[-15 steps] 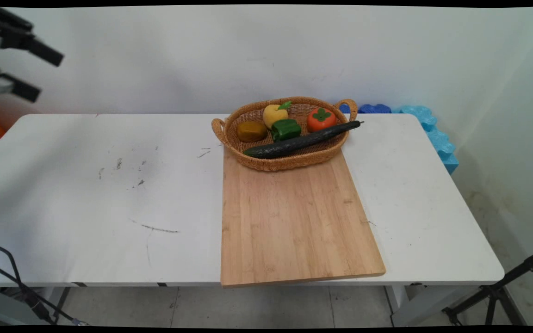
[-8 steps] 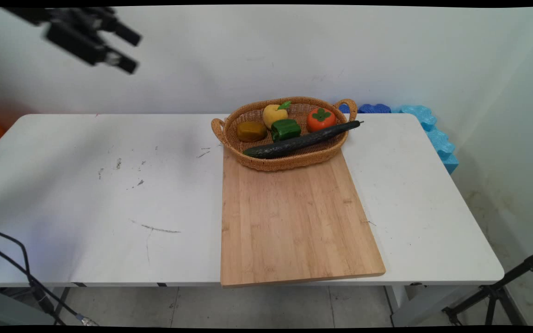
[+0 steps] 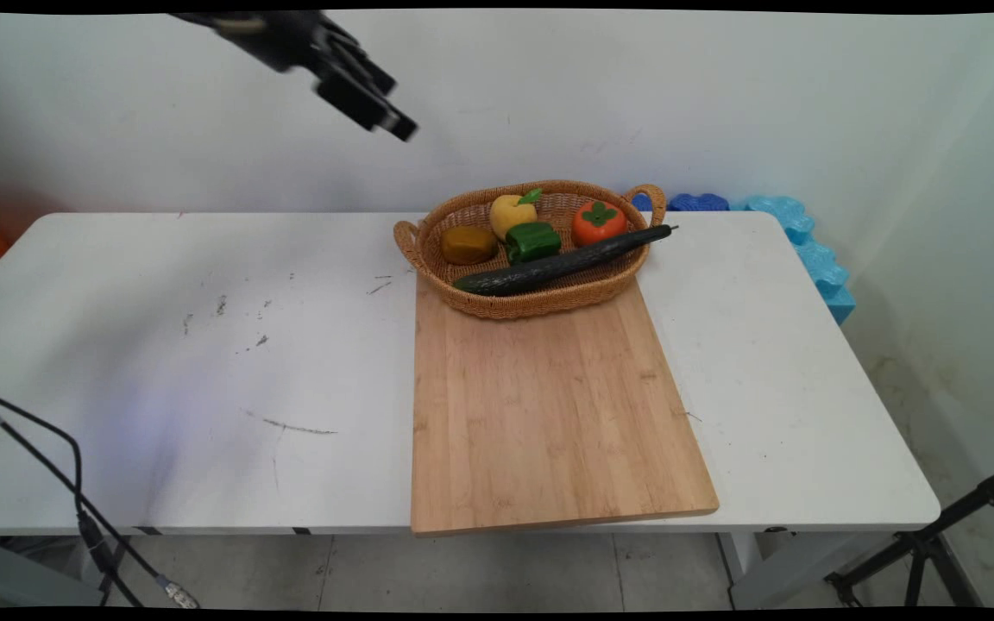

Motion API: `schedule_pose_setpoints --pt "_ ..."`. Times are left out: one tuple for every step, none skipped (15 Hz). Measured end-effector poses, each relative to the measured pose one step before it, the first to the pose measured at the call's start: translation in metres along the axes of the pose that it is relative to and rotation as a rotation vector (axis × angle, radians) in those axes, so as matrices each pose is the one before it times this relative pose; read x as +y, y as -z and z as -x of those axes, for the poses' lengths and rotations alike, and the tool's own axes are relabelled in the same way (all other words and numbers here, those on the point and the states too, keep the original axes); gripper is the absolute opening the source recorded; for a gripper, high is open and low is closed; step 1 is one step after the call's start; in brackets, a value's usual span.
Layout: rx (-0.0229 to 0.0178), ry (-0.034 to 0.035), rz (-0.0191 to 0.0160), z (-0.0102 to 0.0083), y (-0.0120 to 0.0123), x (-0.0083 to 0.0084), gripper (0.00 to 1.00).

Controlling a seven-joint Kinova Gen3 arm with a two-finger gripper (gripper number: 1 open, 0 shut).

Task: Pick up the cucumber from the vegetable basket

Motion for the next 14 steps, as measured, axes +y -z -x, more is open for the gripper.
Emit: schedule_pose_setpoints --pt "-0.01987 0.00542 -0.00957 -0.00377 -0.01985 -0.00174 1.0" --pt "-0.01905 0.00303 -0.00712 -0.00299 -0.01675 -0.00074 1.0" --pt "-0.02279 0.00326 -0.00744 -0.00326 -0.01909 -0.00067 1.0" --pt "-0.02143 0.00294 -0.00592 -0.00183 -0.01599 -0.00037 1.0" --pt "-0.02725 0.00219 -0.00528 -0.00165 -0.0188 0.00003 1.0" --pt "-0.02618 0.00221 -0.00455 -0.00155 -0.01852 -0.00011 1.0" --pt "-0.02498 0.00364 -0.00453 -0.001 -0.01769 -0.00005 1.0" --pt "-0.01942 0.00407 -0.00216 -0.00096 -0.01517 0.0001 1.0" --pt "-0.02147 0.0046 -0.00119 -0.00077 -0.01719 0.00022 1.0" --pt "-0.01994 0.0042 -0.00065 -0.00072 -0.01619 0.00033 1.0" --pt "-0.01588 0.00382 -0.00058 -0.00046 -0.01274 0.00012 1.0" --pt "-0.01834 0.00478 0.00015 -0.00029 -0.0158 0.00028 1.0" --pt "-0.01071 0.00244 0.00198 -0.00068 -0.01162 0.00059 1.0" --pt "-0.00915 0.00212 0.00165 -0.00054 -0.01068 0.00054 1.0"
